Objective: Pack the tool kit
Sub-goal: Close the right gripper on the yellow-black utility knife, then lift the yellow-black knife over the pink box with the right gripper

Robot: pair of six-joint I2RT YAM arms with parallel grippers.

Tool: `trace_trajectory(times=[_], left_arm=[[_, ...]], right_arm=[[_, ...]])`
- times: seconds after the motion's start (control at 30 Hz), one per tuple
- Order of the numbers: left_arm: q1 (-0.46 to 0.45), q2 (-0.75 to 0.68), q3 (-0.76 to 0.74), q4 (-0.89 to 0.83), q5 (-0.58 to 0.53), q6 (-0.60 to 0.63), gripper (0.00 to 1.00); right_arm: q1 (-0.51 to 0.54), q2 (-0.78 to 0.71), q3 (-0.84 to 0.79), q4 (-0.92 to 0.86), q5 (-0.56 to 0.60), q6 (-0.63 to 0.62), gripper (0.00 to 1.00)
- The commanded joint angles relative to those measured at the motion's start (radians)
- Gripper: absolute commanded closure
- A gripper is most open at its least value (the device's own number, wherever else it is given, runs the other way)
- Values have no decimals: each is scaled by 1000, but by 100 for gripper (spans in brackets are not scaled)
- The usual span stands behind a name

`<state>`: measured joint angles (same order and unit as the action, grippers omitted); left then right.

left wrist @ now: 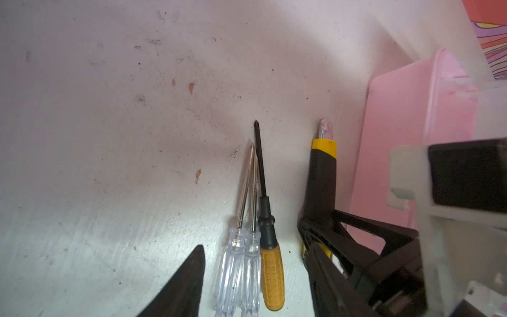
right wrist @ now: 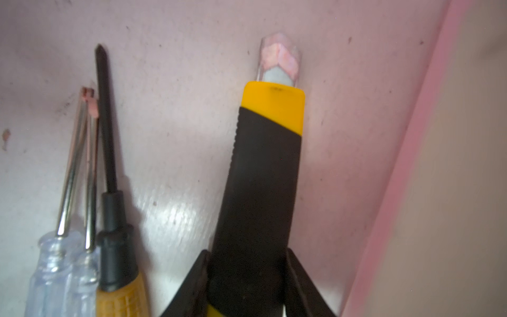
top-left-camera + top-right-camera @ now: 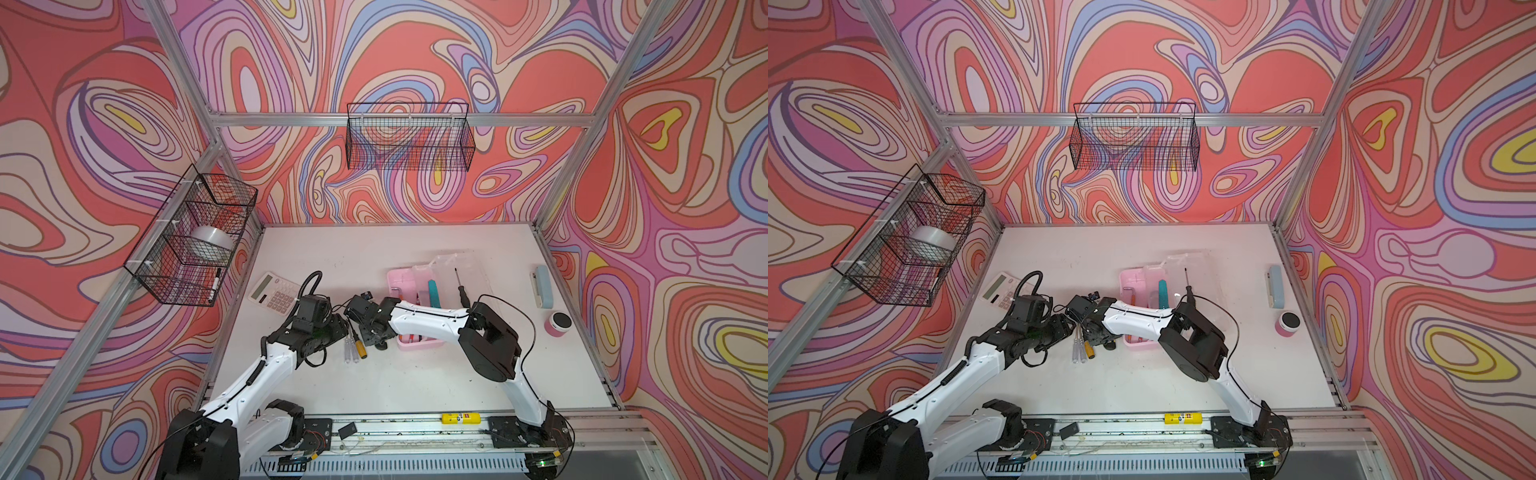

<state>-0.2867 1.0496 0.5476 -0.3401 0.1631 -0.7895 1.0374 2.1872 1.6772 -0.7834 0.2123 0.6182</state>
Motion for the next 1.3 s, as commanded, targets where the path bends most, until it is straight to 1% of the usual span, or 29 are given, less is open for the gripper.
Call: trace_trajectory(times=[0.0, 0.13, 0.27, 0.43, 0.5, 0.67, 0.8, 0.9, 1.07, 1.27], left_arm=[[6, -27, 10, -26, -32, -1, 40], [7, -31, 28, -48, -55, 10, 40], [9, -33, 43, -63, -67, 10, 40], [9, -52, 44, -75, -74, 6, 40], [8, -61, 45, -82, -76, 6, 40], [9, -82, 45, -99, -87, 7, 40], [9, -90, 47, -108, -93, 7, 40], [10, -102, 43, -111, -92, 3, 40], [9, -109, 35, -109, -98, 0, 40], [9, -90, 46, -108, -96, 6, 40]], right_arm=[[13, -100, -22, -22, -16, -15, 71], [23, -176, -77, 9, -107, -35, 72], [42, -221, -96, 23, -192, -50, 73], [66, -263, -93, 37, -252, -49, 73], [66, -291, -94, 30, -238, -48, 73], [48, -370, -85, -35, -123, -72, 72], [-9, -409, -113, -92, -55, -89, 72], [-76, -481, -154, -133, 17, -102, 73], [-215, -565, -255, -107, 22, -131, 74], [-295, -560, -311, -51, 8, -166, 74]])
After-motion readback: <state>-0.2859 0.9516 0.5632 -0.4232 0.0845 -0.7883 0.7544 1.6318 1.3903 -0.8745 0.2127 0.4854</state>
